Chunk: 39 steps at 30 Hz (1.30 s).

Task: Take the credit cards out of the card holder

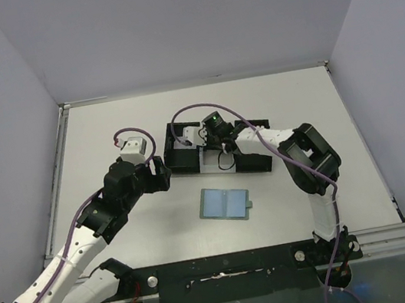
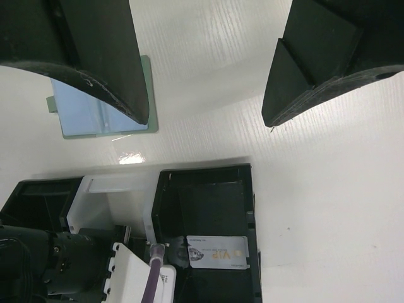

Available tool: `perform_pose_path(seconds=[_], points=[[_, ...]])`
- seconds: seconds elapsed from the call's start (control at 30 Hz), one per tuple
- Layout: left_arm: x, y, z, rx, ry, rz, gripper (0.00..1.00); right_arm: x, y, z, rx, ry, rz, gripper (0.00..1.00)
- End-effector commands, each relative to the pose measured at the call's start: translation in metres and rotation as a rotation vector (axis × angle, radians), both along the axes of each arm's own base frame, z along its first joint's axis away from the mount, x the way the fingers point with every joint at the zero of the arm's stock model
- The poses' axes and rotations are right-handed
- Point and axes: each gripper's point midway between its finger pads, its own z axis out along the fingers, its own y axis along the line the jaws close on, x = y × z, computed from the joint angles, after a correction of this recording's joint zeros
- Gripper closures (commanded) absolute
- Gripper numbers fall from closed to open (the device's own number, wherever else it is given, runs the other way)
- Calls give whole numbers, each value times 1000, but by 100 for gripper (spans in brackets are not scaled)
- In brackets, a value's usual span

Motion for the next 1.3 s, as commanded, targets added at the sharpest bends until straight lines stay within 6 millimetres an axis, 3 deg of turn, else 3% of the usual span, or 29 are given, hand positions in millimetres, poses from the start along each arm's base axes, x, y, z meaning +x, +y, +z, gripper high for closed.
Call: perform_pose_path(seconds=[0.0, 0.27, 0.57, 0.87, 1.03, 1.27], points=[[5, -6, 17, -30, -62, -21, 28, 16, 1, 21, -10, -70, 13, 85], [5, -7, 15, -27, -56, -28, 28, 8, -6, 5, -50, -21, 16, 81], [5, -9, 11, -23, -43, -35, 28, 11, -4, 18, -24, -34, 12, 66], [5, -11, 8, -20, -29, -45, 28, 12, -9, 16, -25, -27, -18, 62], [5, -12, 5, -15, -19, -50, 28, 11, -8, 16, -12, -12, -21, 55], [6, -14, 1, -10, -2, -58, 28, 14, -4, 28, 41, -25, -29, 52]])
